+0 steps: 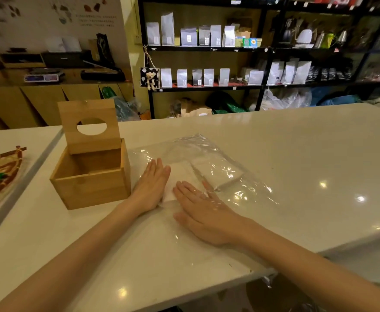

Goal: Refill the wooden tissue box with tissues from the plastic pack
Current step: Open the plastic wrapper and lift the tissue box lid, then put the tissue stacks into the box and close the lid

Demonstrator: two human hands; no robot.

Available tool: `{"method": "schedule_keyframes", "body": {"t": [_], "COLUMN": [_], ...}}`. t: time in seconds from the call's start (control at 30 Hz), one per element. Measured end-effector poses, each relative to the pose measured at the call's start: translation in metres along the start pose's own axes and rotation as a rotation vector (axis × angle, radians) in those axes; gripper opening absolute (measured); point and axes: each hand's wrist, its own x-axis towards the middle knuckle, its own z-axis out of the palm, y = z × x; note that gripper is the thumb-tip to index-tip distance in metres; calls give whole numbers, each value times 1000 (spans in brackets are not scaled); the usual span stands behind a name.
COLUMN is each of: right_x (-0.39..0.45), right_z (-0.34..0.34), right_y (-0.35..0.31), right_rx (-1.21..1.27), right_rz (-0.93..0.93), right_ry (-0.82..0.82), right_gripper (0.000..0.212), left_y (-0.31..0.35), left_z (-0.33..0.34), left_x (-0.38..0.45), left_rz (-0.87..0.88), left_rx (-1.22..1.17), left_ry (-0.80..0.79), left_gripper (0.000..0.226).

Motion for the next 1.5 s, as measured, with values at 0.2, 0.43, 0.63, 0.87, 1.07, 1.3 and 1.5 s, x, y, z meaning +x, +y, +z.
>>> {"method": "schedule_keyframes", "body": {"t": [0.2, 0.43, 0.63, 0.87, 1.07, 1.3, 1.5], "right_x": [-35, -95, -129, -141, -148, -110, -45], "right_z": [-3, 5, 20, 36, -16, -78, -86], "right_y": [2, 4, 6, 5, -7, 3, -13], "right_rx": [-24, 41, 110, -18, 502, 1365, 1733], "right_rz": [1, -3, -46, -121, 28, 191, 264], "right_ry": [-7, 53, 269, 656, 617, 580, 321], "right_gripper": [72, 60, 55, 22, 29, 30, 23], "left_y": [1, 4, 8, 14, 13, 41, 29], "left_z": [2, 5, 3, 0, 1, -47, -84], "left_x": [4, 5, 0, -7, -8, -55, -90], "left_rz": [4, 32, 12, 20, 78, -8, 92], "left_rx": [52, 191, 193, 236, 144, -1725, -1750], "left_ry": [-4, 21, -18, -35, 71, -266, -357], "left_gripper": [51, 46, 45, 48, 46, 95, 55]}}
